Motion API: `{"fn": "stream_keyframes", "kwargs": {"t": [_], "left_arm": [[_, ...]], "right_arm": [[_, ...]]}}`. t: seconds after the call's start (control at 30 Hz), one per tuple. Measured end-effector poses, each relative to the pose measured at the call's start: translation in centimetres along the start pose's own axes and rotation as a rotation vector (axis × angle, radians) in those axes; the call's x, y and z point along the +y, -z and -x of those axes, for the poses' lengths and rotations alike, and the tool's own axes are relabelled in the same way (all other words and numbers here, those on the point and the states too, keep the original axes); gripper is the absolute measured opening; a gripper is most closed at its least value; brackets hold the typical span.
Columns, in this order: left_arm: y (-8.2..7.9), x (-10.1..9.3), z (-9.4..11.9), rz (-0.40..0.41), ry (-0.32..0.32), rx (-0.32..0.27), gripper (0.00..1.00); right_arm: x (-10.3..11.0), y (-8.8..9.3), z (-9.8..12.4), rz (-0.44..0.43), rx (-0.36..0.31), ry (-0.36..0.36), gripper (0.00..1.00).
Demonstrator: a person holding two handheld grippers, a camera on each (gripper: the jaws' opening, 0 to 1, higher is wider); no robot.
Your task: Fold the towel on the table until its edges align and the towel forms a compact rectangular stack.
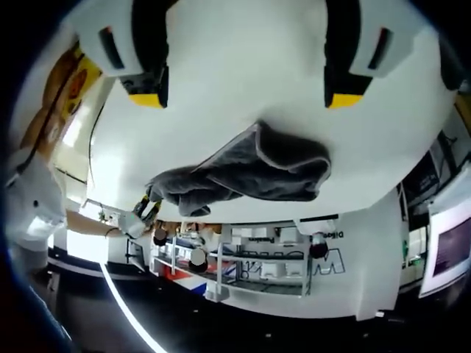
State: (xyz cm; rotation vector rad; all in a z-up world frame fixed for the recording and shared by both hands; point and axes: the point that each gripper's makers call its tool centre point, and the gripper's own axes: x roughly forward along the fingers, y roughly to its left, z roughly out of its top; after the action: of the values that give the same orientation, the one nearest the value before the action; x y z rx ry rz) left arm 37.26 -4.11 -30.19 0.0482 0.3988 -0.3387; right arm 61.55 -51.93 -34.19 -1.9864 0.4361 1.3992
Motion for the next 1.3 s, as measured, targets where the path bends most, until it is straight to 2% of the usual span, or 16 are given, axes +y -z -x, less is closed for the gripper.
{"fn": "stream_keyframes", "kwargs": {"t": [0.1,0.4,0.6,0.67,0.73,0.87,0.93,1.0,1.07,1.23,1.3], "left_arm": [[0.0,0.1,-0.1,0.000,-0.004,0.004,0.92],[0.2,0.2,-0.2,-0.005,-0.010,0.026,0.92],[0.2,0.3,-0.2,0.001,-0.014,0.019,0.92],[0.3,0.3,-0.3,0.001,-0.017,0.022,0.92],[0.3,0.3,-0.3,0.005,-0.017,0.021,0.92],[0.3,0.2,-0.5,0.007,-0.017,0.021,0.92],[0.3,0.1,-0.5,0.007,-0.013,0.018,0.92],[0.2,-0.1,-0.6,0.006,-0.006,0.014,0.92],[0.1,-0.2,-0.7,0.004,0.000,0.013,0.92],[-0.2,-0.5,-0.6,-0.003,0.018,-0.001,0.92],[-0.3,-0.7,-0.5,-0.006,0.026,-0.010,0.92]], "right_arm": [[-0.3,-0.2,-0.1,0.023,0.005,-0.020,0.25],[0.5,-0.3,-0.4,0.115,0.041,-0.206,0.18],[0.7,-0.3,-0.5,0.132,0.051,-0.285,0.14],[0.7,-0.2,-0.6,0.133,0.051,-0.296,0.12],[0.5,-0.2,-0.7,0.130,0.050,-0.292,0.06],[0.4,-0.3,-0.7,0.119,0.047,-0.286,0.04],[0.4,-0.6,-0.5,0.085,0.027,-0.276,0.03],[0.5,-1.6,0.3,0.006,-0.028,-0.250,0.03],[0.6,-1.9,1.0,-0.039,-0.047,-0.230,0.03],[1.2,-2.3,4.0,-0.156,-0.087,-0.172,0.03],[1.6,-2.8,6.0,-0.235,-0.122,-0.136,0.03]]}}
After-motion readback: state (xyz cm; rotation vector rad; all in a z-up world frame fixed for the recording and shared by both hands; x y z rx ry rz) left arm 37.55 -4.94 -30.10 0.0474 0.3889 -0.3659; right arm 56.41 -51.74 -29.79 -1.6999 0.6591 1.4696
